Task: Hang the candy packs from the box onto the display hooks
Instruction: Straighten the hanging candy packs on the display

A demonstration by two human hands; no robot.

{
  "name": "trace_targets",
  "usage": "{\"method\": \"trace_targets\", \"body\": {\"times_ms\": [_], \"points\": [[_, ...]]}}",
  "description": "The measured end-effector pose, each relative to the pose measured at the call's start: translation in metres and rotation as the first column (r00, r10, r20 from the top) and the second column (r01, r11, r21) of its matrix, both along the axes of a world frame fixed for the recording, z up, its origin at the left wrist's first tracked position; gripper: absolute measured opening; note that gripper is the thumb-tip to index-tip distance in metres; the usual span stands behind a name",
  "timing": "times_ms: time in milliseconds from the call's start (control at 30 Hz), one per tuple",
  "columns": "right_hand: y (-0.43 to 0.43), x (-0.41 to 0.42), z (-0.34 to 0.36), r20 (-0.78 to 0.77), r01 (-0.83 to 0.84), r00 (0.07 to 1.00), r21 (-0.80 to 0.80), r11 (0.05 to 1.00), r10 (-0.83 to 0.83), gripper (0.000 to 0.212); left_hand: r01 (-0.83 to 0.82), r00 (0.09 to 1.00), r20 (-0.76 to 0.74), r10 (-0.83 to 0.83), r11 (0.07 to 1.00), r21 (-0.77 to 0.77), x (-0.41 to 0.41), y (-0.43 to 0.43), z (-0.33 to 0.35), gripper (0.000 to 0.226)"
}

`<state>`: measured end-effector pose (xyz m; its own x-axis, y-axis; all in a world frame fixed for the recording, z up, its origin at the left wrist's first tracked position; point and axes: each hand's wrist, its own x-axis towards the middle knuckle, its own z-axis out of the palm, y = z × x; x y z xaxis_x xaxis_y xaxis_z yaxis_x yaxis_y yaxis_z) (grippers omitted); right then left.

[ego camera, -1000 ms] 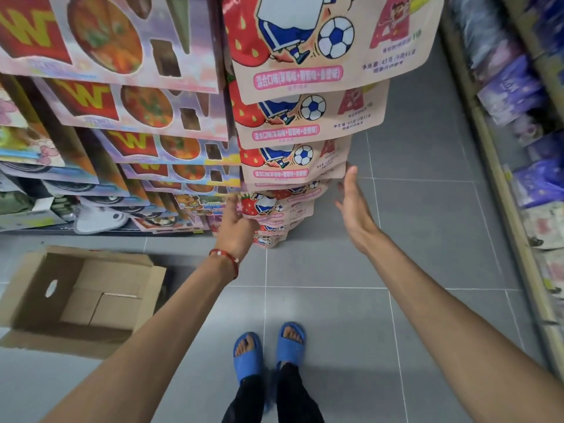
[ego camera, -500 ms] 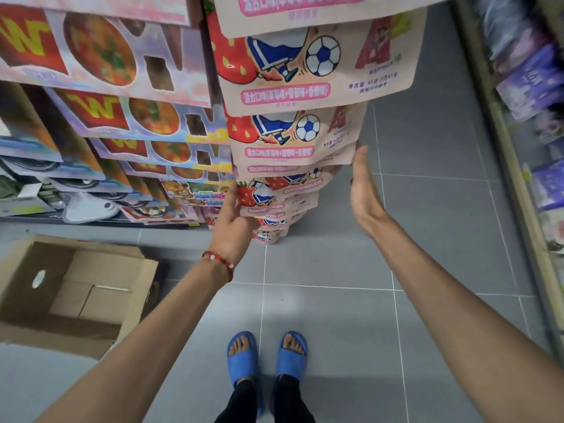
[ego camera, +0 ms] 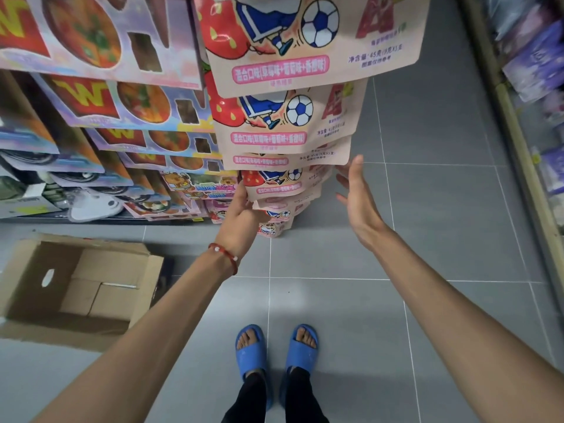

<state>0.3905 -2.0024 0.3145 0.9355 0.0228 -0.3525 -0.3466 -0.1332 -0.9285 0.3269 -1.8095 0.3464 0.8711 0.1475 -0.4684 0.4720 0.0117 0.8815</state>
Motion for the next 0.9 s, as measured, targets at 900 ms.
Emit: {"method": "trace_targets", "body": {"times_ms": [900], "points": [[0.004,-0.034,0.077,-0.177,0.069,0.983,0.142,0.988,-0.043,0.067,-0.218,0.971,-0.107,0.213,0.975,-0.044,-0.029,-0.004,0.075,0.064]]}}
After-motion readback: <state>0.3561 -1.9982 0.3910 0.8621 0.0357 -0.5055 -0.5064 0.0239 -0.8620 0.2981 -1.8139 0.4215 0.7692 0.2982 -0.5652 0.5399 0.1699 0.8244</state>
